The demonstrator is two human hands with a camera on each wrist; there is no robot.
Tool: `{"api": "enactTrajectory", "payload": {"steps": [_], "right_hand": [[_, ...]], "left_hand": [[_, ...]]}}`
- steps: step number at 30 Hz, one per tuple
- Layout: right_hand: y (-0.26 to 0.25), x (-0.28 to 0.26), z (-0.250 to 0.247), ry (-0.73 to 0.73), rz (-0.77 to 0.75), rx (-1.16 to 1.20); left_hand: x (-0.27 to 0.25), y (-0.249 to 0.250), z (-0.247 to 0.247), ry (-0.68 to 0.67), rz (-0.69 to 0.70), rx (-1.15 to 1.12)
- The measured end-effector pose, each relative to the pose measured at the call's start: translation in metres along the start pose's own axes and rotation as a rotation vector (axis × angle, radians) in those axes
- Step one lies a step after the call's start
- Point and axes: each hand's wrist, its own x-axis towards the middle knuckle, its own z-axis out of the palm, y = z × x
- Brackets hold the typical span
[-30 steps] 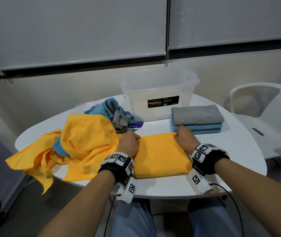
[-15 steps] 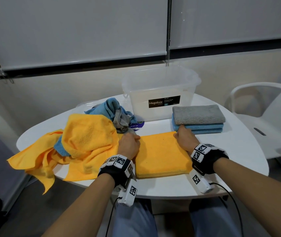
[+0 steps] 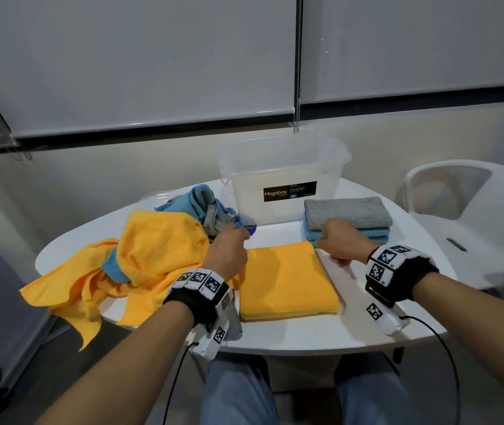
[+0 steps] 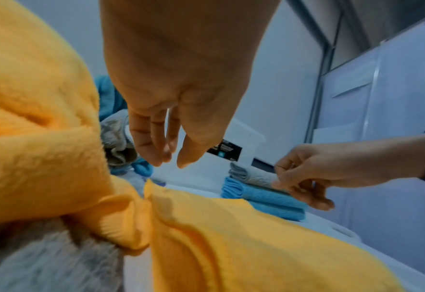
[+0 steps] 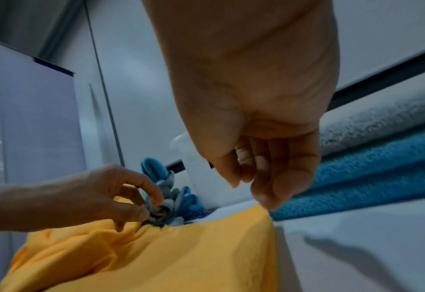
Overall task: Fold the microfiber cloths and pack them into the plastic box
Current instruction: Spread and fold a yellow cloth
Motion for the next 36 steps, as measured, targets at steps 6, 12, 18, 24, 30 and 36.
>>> {"api": "enactTrajectory", "payload": {"steps": [6,12,18,24,30,36], "right_hand": [[-0.022,-0.029,0.0,-0.248,-0.336,-0.106],[-0.003,-0.046,0.026,-0.42,-0.316,-0.301],[0.008,-0.053,0.051,-0.221,-0.417,-0.393],[-0.003,-0.052,0.028,-0.269,-0.376,-0.267],[-0.015,-0.057,0.014,-0.408,-0.314,-0.18],[-0.011,-0.052,0.031,-0.297,-0.309,-0.238]], "left_hand": [[-0.036,0.028,-0.019,-0.257,0.302,-0.098],[-0.065,0.025,-0.011,-0.595,0.325,0.086],[-0.075,0.013,0.003,-0.638,0.362,0.202],[-0.07,0.017,-0.014,-0.694,0.323,0.102],[-0.058,0.013,-0.029,-0.559,0.236,-0.297],[-0.056,0.015,-0.034,-0.588,0.242,-0.346]]}}
